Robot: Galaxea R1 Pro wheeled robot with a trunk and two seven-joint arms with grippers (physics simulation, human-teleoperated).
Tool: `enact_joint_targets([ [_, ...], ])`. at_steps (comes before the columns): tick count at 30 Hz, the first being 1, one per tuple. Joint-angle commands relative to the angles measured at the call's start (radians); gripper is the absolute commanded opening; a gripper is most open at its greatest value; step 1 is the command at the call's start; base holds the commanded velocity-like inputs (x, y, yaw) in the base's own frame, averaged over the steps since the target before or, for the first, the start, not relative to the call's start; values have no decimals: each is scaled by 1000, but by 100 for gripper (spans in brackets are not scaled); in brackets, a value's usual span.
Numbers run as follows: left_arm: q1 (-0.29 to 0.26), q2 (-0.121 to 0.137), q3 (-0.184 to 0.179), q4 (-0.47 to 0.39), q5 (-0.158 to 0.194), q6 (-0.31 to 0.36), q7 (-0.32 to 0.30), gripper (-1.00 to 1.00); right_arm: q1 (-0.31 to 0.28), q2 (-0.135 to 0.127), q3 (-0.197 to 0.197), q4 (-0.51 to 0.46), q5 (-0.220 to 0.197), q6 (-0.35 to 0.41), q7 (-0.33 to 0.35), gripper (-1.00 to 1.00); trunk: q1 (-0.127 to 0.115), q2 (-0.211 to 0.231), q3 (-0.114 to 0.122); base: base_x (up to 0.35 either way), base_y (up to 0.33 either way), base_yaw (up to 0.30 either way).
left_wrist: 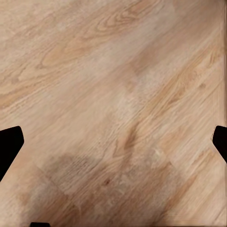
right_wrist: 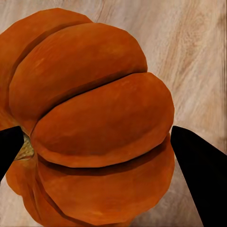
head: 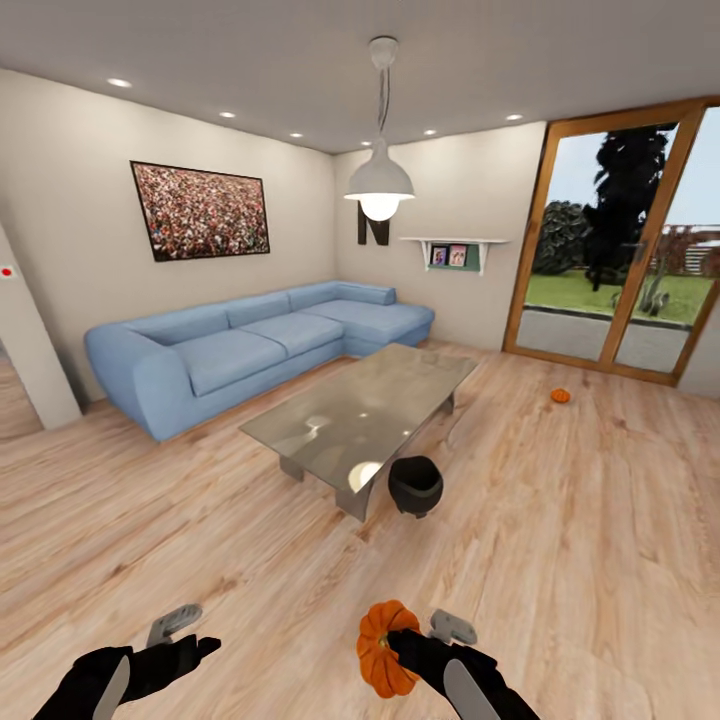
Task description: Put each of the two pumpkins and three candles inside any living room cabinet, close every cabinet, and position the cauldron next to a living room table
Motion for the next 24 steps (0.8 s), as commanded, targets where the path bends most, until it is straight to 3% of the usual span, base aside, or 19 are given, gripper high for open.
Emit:
enact_joint_targets([
  [1, 0, 0, 0, 0, 0, 0, 0, 100, 0, 0, 0, 0, 0, 0, -4, -100, -4, 7, 3, 0, 0, -279],
  [24, 0, -2, -2, 0, -2, -1, 0, 100, 0, -8, -4, 31, -9, 0, -4, -100, -92, 168, 75, 0, 0, -279],
])
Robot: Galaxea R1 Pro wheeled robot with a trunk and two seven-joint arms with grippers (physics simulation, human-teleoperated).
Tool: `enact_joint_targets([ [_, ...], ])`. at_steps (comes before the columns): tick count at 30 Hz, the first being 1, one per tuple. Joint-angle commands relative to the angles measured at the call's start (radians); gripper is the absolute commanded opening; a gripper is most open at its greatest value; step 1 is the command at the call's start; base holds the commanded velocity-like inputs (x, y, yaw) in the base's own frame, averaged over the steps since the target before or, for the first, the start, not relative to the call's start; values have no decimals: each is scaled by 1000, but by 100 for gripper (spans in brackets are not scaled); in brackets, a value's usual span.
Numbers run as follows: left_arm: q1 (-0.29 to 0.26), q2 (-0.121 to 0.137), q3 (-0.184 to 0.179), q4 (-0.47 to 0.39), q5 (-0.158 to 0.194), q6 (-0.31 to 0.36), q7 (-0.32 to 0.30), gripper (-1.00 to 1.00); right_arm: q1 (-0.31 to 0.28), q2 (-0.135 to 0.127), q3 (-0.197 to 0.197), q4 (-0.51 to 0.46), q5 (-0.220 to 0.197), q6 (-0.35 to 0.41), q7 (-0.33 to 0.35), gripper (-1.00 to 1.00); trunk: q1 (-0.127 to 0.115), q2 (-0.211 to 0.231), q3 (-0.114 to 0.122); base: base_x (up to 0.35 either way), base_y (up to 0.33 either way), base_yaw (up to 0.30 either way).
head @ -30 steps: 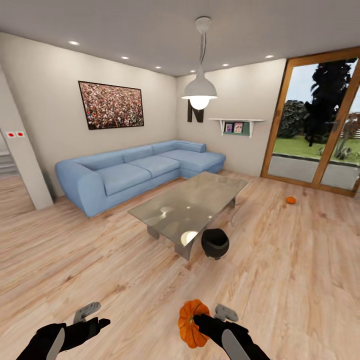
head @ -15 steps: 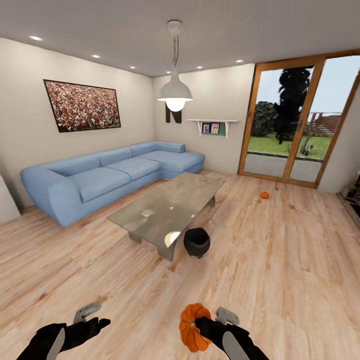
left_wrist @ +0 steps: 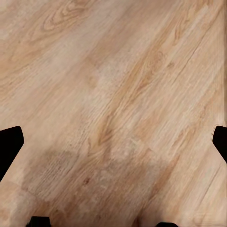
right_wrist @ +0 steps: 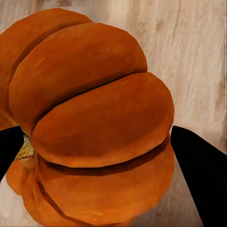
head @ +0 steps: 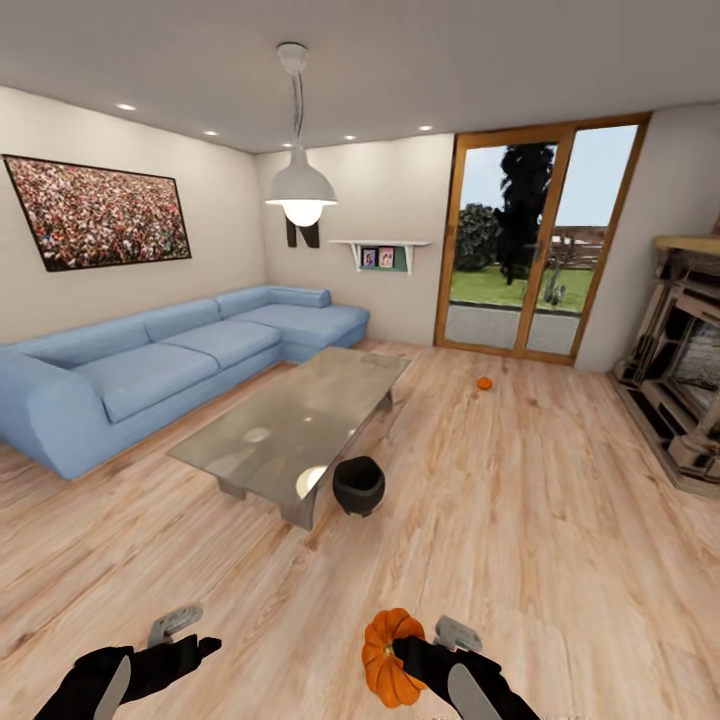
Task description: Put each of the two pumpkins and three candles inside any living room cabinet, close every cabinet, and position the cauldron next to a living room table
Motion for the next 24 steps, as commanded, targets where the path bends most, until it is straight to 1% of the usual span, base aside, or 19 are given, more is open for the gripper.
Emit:
enact_joint_targets([
  [1, 0, 0, 0, 0, 0, 0, 0, 100, 0, -1, 0, 0, 0, -1, -4, -100, -4, 7, 3, 0, 0, -279],
  [15, 0, -2, 0, 0, -2, 0, 1, 100, 0, -2, -3, 12, -2, -1, -4, -100, -58, 105, 47, 0, 0, -279],
  [19, 0, -4, -1, 0, -2, 0, 1, 100, 0, -1, -17, 25, -2, -1, -4, -100, -73, 133, 60, 0, 0, -279],
  [24, 0, -6, -2, 0, -2, 0, 2, 100, 0, -1, -22, 28, -2, -1, -4, -100, -92, 168, 75, 0, 0, -279],
])
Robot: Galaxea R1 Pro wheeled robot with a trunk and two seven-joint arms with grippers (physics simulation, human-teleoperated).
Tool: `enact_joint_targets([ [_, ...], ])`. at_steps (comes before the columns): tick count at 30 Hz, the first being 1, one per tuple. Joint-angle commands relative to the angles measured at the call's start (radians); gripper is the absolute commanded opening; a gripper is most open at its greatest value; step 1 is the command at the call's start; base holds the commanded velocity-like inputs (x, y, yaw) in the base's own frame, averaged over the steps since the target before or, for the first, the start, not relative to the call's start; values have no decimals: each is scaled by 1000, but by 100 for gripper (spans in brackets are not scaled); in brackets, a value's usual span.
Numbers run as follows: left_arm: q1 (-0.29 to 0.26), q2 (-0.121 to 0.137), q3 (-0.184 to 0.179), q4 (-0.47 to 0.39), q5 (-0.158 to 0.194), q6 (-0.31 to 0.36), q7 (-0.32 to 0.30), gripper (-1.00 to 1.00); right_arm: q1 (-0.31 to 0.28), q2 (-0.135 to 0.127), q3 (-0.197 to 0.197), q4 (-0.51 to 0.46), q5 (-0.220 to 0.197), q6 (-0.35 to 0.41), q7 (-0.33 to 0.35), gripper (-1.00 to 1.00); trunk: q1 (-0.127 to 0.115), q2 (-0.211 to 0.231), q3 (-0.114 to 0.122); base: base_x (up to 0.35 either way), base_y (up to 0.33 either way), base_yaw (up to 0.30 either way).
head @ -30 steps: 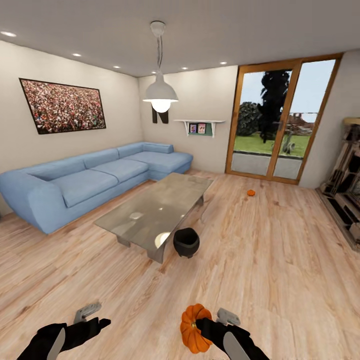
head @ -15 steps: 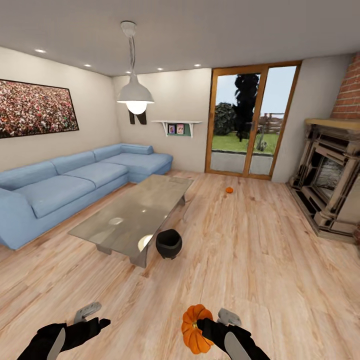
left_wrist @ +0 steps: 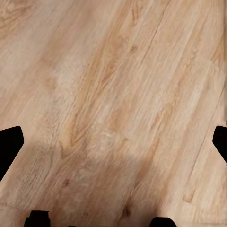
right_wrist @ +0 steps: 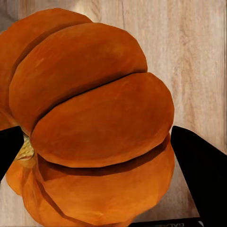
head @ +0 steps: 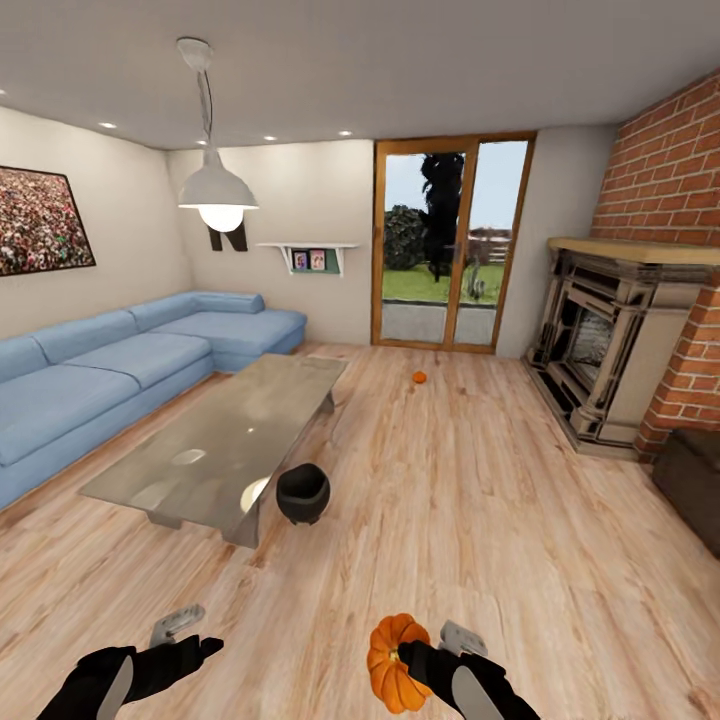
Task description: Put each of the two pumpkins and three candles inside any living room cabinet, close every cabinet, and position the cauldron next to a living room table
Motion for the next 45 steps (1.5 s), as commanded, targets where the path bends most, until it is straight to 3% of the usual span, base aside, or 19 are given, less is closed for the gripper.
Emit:
enact_joint_targets([
  [1, 0, 0, 0, 0, 0, 0, 3, 100, 0, 0, 0, 1, 0, 0, -5, -100, -4, 7, 3, 0, 0, -279],
  [8, 0, -2, 0, 0, 0, -1, 39, 100, 0, -1, 0, 1, 0, 0, -5, -100, -31, 56, 25, 0, 0, -279],
  [24, 0, -1, 0, 25, -2, -1, 42, 100, 0, -1, 0, 1, 1, -1, -5, -100, -92, 168, 75, 0, 0, -276],
  [33, 0, -2, 0, 26, -2, -1, 42, 100, 0, -3, 3, 28, 5, -75, -5, -100, -127, 231, 103, 0, 0, -50],
  [43, 0, 0, 1, 26, 4, -4, 42, 100, 0, -2, 1, 60, 2, -78, -5, -100, -127, 231, 103, 0, 0, 0],
  [44, 0, 0, 0, 30, 1, -61, 43, 100, 0, 0, 1, 61, 1, -76, -5, -100, -127, 231, 103, 72, 0, 0],
  [45, 0, 0, 0, 35, 1, -75, 43, 100, 0, -2, 1, 60, 1, -76, -5, -100, -127, 231, 103, 140, 0, 0],
])
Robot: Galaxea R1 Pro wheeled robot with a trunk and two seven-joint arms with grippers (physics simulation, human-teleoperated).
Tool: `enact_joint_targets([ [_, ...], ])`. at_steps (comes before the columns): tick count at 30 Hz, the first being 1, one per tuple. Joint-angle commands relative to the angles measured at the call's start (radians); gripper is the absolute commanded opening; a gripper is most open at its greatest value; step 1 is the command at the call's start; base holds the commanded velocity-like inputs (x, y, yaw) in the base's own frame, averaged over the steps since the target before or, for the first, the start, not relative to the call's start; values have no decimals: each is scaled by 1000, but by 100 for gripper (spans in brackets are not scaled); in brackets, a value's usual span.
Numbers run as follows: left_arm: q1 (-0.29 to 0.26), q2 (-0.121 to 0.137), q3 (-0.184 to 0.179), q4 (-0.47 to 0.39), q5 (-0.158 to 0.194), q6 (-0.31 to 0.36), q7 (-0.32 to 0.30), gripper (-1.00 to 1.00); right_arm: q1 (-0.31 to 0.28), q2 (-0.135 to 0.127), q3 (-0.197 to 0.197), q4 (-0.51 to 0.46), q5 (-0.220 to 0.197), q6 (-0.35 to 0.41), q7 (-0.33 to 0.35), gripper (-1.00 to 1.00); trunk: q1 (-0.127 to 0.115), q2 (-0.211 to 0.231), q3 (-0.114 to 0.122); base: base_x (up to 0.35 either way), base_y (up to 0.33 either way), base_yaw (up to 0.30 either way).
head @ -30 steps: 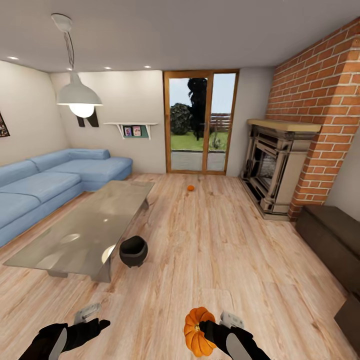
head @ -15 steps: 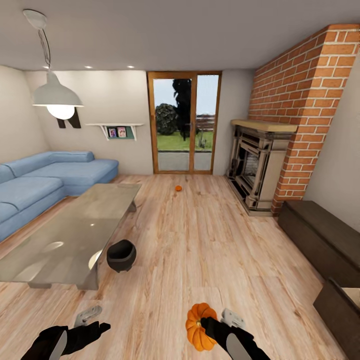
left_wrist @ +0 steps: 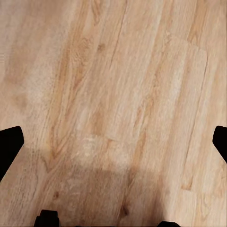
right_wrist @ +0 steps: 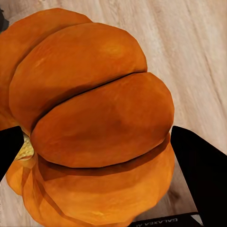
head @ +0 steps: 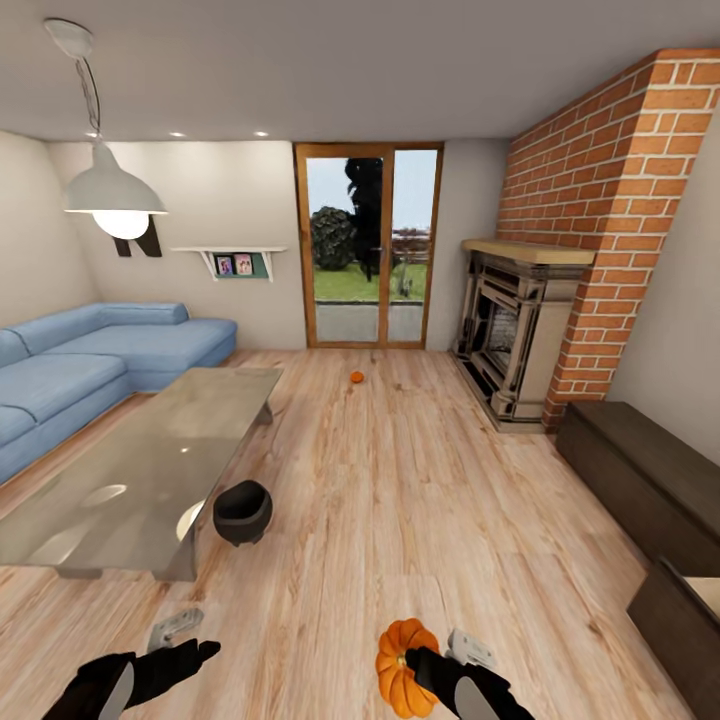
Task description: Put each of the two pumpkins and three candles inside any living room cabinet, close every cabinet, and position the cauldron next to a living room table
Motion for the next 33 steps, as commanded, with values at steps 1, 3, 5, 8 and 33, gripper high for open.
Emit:
enact_joint_targets([
  [1, 0, 0, 0, 6, 0, -10, 0, 100, 0, 0, 0, 0, -1, 0, -4, -100, 0, 0, 0, 205, 0, 0],
  [3, 0, 0, 0, 15, -1, -20, 1, 100, 0, 0, 0, 0, 0, -2, -4, -100, 0, 0, 0, 265, 0, 0],
  [5, 0, 1, 0, 19, -2, -24, 1, 100, 0, 0, 0, -1, 0, -3, -4, -100, 0, 0, 0, 303, 0, 0],
  [8, 0, 1, 0, 21, -2, -27, 6, 100, 0, 0, 0, -1, 0, -4, -4, -100, 0, 0, 0, 321, 0, -21],
  [33, 0, 2, 0, 23, -2, -29, 9, 100, 0, 1, 0, -2, 0, -4, -4, -100, 0, 0, 0, 330, 0, -97],
])
